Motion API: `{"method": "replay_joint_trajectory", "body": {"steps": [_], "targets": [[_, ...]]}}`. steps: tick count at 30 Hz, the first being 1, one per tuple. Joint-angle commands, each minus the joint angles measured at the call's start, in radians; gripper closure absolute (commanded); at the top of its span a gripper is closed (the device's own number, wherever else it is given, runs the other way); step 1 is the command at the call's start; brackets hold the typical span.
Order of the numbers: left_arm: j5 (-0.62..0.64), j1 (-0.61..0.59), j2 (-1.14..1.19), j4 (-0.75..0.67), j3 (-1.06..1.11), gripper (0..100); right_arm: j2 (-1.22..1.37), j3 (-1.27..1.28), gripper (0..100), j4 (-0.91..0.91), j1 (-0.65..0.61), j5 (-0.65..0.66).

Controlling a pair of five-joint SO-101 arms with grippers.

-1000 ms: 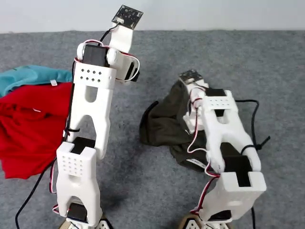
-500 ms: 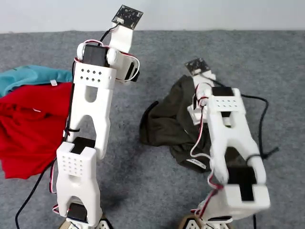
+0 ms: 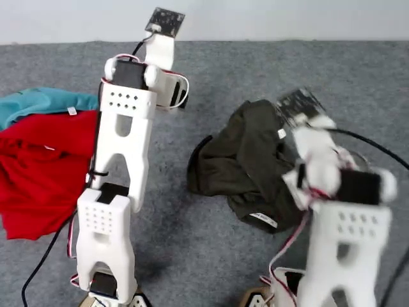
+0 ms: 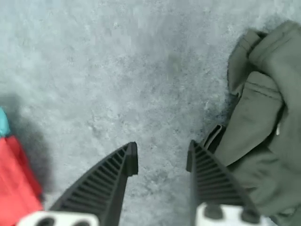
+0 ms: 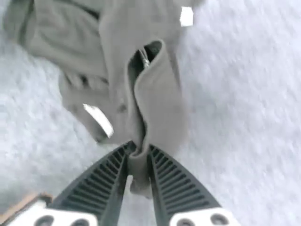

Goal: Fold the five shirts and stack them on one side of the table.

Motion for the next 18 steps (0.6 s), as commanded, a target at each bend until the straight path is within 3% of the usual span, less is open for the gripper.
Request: {"method": "replay_joint_trajectory", "body": {"steps": [1, 14, 18], "targets": [[0.028, 0.063, 0.064, -0.012, -0.012, 82, -0.145, 0.02, 99.0, 0.056, 0.143, 0.058], [0.06, 0.265, 0.17, -0.255, -0.013, 82, -0.661, 0.275, 99.1, 0.048, 0.679, 0.161], [0.089, 0.325, 0.172, -0.265, -0.01, 82, -0.71, 0.347, 99.1, 0.048, 0.728, 0.164]]}}
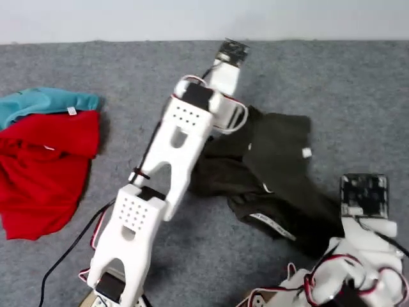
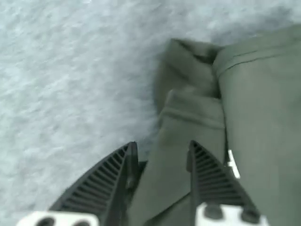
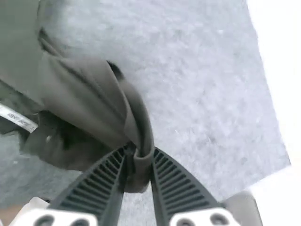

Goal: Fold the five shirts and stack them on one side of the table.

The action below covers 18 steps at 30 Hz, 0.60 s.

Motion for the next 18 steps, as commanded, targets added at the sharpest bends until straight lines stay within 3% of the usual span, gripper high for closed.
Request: {"method": "replay_joint_trajectory", "body": {"steps": [1, 7, 14, 18], "targets": [[0.02, 0.063, -0.014, -0.02, -0.013, 82, -0.021, 0.051, 99.1, 0.033, 0.036, 0.009], [0.025, 0.166, 0.008, -0.02, -0.013, 82, -0.03, 0.075, 99.1, 0.035, 0.045, 0.008], [0.025, 0.221, 0.094, -0.077, -0.019, 82, -0.03, 0.075, 99.1, 0.028, 0.289, 0.012], [0.025, 0.218, 0.103, -0.098, -0.019, 82, -0.03, 0.078, 99.1, 0.001, 0.306, 0.008]]}}
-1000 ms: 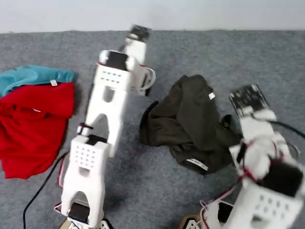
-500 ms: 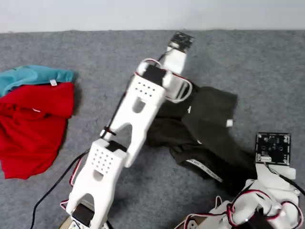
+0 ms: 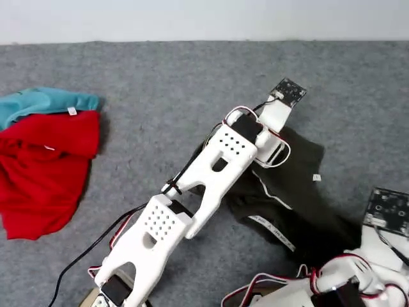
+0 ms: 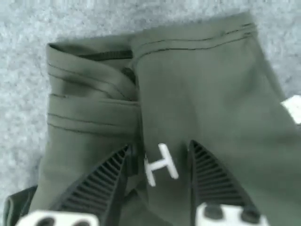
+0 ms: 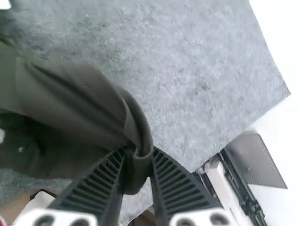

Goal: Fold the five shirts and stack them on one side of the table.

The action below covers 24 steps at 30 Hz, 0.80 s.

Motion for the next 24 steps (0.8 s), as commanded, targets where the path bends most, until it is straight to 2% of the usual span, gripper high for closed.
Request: {"method": "replay_joint_trajectory", "body": {"steps": [1, 4, 8, 13, 16, 20, 24], "targets": [[0.009, 0.0, -0.012, -0.037, -0.019, 82, -0.001, 0.0, 99.1, -0.012, 0.024, 0.009], [0.009, -0.023, -0.006, -0.044, -0.013, 82, 0.008, 0.003, 99.1, -0.042, -0.015, 0.009], [0.0, -0.04, -0.005, -0.011, -0.01, 82, 0.008, 0.052, 99.1, -0.091, -0.148, -0.006], [-0.109, -0.038, 0.044, 0.018, -0.012, 83, 0.008, 0.15, 99.1, -0.259, -0.318, -0.12], [-0.117, -0.038, 0.109, 0.043, -0.019, 86, 0.01, 0.163, 99.1, -0.325, -0.409, -0.153], [-0.117, -0.058, 0.133, 0.135, -0.028, 86, 0.01, 0.164, 99.1, -0.378, -0.438, -0.17], [-0.114, -0.146, 0.13, 0.247, -0.099, 86, 0.012, 0.166, 99.1, -0.415, -0.438, -0.17]]}}
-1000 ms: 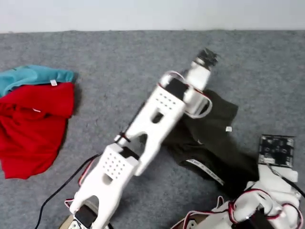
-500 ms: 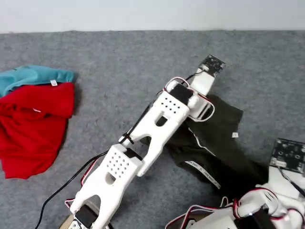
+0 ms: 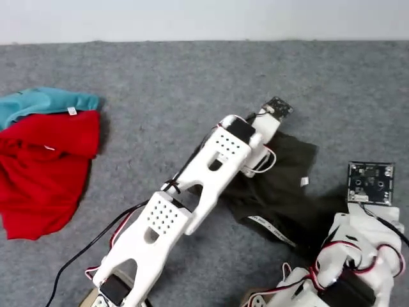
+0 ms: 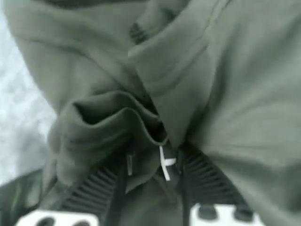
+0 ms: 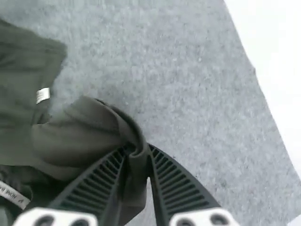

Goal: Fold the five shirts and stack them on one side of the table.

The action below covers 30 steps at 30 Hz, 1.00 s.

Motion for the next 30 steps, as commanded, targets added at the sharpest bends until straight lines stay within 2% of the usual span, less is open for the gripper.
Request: {"method": "replay_joint_trajectory", "body": {"steps": [1, 3, 7, 11, 15, 20, 23, 27, 30], "targets": [[-0.008, -0.115, 0.0, 0.117, -0.07, 86, 0.01, -0.003, 99.1, -0.048, -0.01, -0.012], [-0.011, -0.186, 0.003, 0.178, -0.087, 86, 0.01, -0.002, 99.1, -0.059, -0.01, -0.012], [-0.011, -0.321, -0.008, 0.175, 0.007, 90, 0.01, 0.006, 99.1, -0.062, -0.012, -0.014], [-0.011, -0.364, -0.044, 0.175, 0.163, 91, 0.01, 0.086, 99.1, -0.12, -0.01, -0.014], [-0.008, -0.33, -0.256, 0.175, 0.348, 91, 0.01, 0.166, 99.1, -0.171, -0.008, -0.014], [-0.011, -0.253, -0.692, 0.172, 0.591, 91, 0.01, 0.23, 99.1, -0.189, -0.008, -0.014], [-0.014, -0.212, -0.91, 0.149, 0.641, 91, 0.01, 0.256, 99.1, -0.186, -0.008, -0.014], [-0.011, -0.178, -1.033, 0.014, 0.642, 86, 0.01, 0.261, 99.1, -0.177, -0.008, -0.014], [-0.005, -0.138, -0.984, -0.098, 0.665, 79, 0.01, 0.261, 99.1, -0.168, -0.008, -0.014]]}}
